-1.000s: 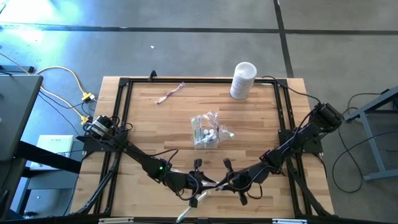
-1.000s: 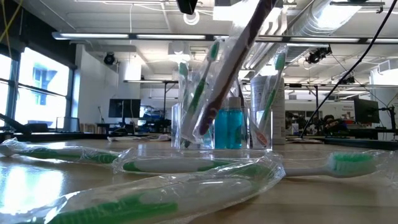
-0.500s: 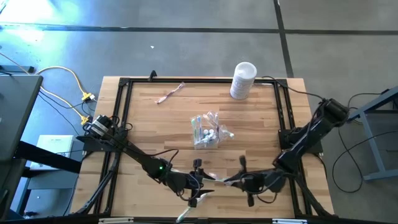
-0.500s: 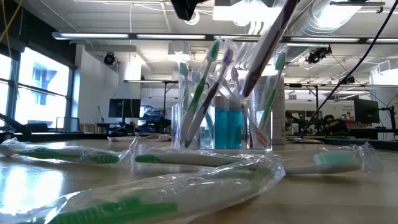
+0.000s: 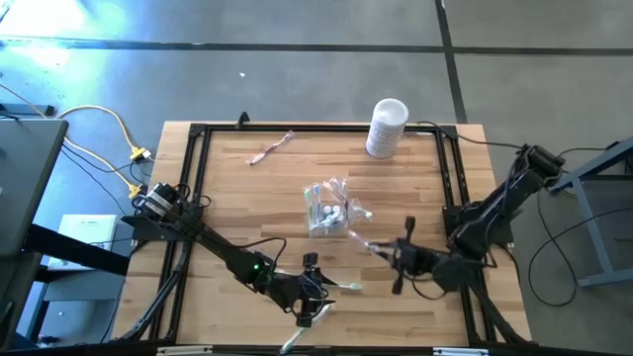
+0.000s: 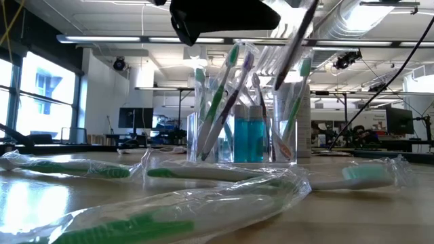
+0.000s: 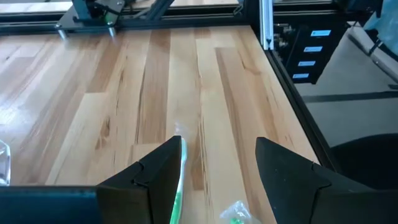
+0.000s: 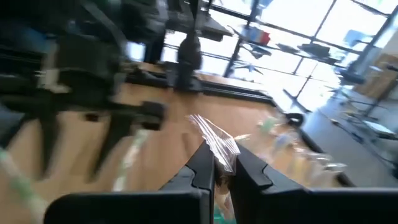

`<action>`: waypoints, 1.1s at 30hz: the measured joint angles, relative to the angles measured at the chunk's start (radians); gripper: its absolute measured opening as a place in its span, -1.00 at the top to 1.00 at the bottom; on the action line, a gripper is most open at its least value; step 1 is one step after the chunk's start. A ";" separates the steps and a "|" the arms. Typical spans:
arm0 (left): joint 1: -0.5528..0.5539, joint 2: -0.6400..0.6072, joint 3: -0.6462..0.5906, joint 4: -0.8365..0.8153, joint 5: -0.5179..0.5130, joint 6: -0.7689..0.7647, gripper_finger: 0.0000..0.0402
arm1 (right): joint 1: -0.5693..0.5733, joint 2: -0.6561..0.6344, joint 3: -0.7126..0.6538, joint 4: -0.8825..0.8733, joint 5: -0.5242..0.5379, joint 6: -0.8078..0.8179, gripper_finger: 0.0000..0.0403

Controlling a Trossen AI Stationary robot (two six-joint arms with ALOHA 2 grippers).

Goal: Pick & Place toothbrushing station
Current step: Put the violet toothbrush into the transparent organizer

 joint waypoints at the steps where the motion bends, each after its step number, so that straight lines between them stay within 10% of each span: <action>1: 0.000 0.000 0.000 0.000 0.000 -0.001 0.00 | -0.021 -0.006 0.000 -0.002 -0.002 -0.011 0.92; 33: 0.000 0.001 0.000 -0.052 0.000 -0.025 0.00 | -0.583 -0.013 0.000 -0.343 -0.564 0.299 0.83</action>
